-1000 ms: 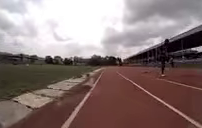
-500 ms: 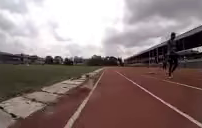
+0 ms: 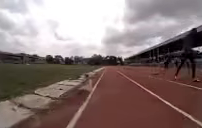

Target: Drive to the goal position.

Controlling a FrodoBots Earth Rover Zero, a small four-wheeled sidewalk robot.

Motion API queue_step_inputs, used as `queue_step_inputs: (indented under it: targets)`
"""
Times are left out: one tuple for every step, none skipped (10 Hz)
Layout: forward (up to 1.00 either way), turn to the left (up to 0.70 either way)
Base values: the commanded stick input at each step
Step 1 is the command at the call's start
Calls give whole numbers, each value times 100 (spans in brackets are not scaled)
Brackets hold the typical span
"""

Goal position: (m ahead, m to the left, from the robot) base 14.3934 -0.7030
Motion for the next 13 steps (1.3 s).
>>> queue_step_inputs:
  targets:
    - [70, -10]
    - [70, -8]
    - [70, -6]
    - [70, -4]
    - [70, -2]
    - [70, -1]
    - [70, -1]
    - [70, -1]
    - [70, -1]
    - [70, -1]
    - [70, -7]
    - [70, -14]
    - [70, -15]
